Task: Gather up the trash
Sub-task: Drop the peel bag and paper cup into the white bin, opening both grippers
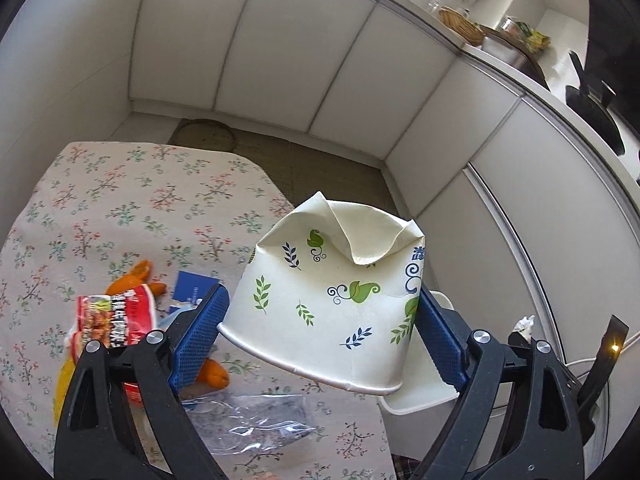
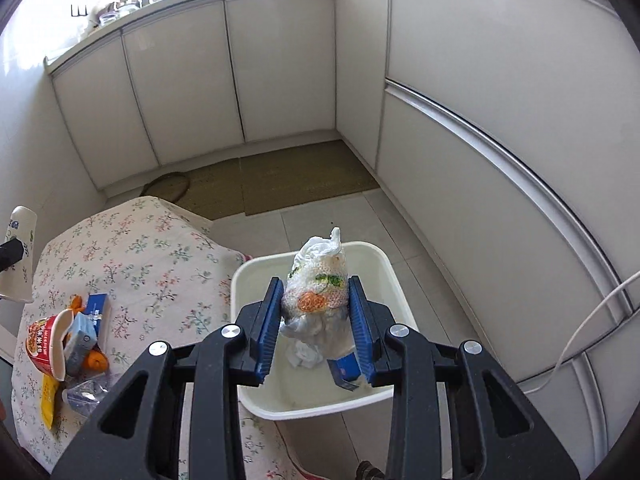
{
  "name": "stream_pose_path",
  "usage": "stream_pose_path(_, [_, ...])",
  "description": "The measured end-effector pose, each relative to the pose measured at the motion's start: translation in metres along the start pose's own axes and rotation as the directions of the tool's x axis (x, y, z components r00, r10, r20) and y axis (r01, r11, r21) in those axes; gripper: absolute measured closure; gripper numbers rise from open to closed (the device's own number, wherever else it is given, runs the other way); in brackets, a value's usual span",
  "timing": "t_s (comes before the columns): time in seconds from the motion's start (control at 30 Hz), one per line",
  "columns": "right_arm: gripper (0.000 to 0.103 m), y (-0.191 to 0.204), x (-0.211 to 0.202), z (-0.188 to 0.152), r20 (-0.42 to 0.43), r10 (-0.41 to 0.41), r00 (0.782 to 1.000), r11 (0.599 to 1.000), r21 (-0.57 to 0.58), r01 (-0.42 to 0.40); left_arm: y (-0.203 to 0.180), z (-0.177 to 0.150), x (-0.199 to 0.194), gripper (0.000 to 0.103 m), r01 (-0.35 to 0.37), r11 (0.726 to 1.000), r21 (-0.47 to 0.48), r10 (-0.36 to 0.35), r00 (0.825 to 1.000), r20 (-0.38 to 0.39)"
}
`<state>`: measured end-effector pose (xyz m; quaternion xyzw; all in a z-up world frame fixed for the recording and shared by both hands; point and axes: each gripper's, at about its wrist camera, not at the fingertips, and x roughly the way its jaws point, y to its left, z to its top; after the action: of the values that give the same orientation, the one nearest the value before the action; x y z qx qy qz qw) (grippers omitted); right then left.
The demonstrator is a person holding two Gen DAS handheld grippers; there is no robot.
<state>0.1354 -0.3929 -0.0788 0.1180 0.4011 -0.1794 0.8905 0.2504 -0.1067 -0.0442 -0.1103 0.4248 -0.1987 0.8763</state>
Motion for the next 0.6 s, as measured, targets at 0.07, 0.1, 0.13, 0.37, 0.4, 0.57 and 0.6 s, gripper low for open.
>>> stream_pose_path(0.07, [0.070,-0.013,0.007,-0.004,-0.034,-0.002,0.999,1.000,0.020,0.003,-0.015,-0.004,0.009,0.016,0.018,1.000,0.025,-0.017,1.000,-0.010])
stream_pose_path(0.1, [0.070,-0.017,0.009,-0.007,-0.050,0.000,0.999,1.000,0.027,0.002,-0.021,-0.007,0.014,0.016,0.027,0.999,0.034,-0.026,1.000,-0.016])
stream_pose_path(0.13, [0.069,-0.022,0.012,-0.008,-0.065,0.002,0.998,0.999,0.036,0.001,-0.028,-0.009,0.020,0.016,0.040,0.998,0.045,-0.039,0.999,-0.024])
stream_pose_path(0.37, [0.048,-0.050,0.011,-0.011,-0.082,-0.009,0.997,0.998,0.058,0.014,-0.073,-0.029,0.055,0.016,0.094,0.989,0.114,-0.086,0.994,-0.071])
stream_pose_path(0.4, [0.042,-0.054,0.009,-0.011,-0.075,-0.021,0.997,0.998,0.061,0.026,-0.078,-0.032,0.059,0.016,0.100,0.987,0.123,-0.091,0.993,-0.078])
stream_pose_path(0.57, [0.028,-0.076,0.008,-0.011,-0.071,-0.078,0.994,0.991,0.099,0.085,-0.100,-0.047,0.084,0.016,0.135,0.978,0.160,-0.118,0.987,-0.111])
stream_pose_path(0.6, [0.026,-0.080,0.009,-0.012,-0.073,-0.089,0.993,0.989,0.110,0.097,-0.102,-0.049,0.087,0.016,0.140,0.976,0.164,-0.122,0.986,-0.116])
